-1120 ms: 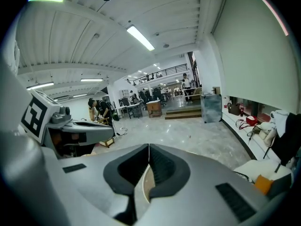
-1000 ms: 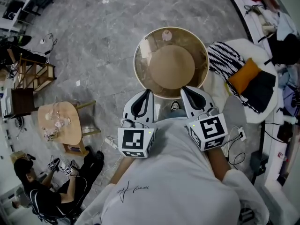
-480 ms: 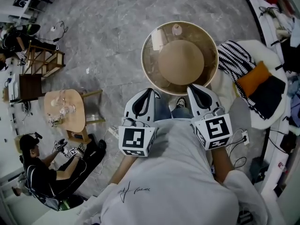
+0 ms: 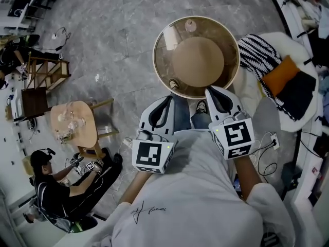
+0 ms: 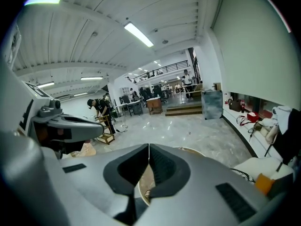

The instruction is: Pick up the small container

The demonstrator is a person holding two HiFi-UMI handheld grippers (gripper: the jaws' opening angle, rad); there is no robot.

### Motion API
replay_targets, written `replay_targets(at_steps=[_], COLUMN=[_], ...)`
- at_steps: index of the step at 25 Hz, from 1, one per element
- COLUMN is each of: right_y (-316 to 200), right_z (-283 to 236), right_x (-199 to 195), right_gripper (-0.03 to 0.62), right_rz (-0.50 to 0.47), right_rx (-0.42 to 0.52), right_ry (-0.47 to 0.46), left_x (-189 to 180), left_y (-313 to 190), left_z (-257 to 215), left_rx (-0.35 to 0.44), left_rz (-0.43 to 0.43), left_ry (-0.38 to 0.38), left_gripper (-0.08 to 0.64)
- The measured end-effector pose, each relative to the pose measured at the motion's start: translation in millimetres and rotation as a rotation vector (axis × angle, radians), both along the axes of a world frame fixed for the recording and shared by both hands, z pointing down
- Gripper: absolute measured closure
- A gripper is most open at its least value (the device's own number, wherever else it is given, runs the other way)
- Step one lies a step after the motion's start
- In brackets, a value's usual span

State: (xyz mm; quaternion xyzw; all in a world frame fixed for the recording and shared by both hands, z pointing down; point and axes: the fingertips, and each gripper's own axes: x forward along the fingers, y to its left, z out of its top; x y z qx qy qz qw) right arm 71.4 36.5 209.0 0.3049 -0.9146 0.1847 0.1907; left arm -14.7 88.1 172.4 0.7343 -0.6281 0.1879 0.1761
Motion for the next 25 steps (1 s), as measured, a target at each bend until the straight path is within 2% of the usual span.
replay_targets(at_steps=[17,25], right_y=[-23,-38], right_z=[22,40], right_x=[-40,-58], right_gripper=[0.575,0.574], right_rz=[0.000,-0.004], right_rx=[-0.003,-0.014], right_ry=[0.022,0.035], left_x=[-26,-43], left_y=[-37,-51], left_z=[25,47], left_rx=[-0.050,-0.091], left_rz=[0.038,0.036], left_ry=[0.059,0.122], left_gripper=[0.541,0.541])
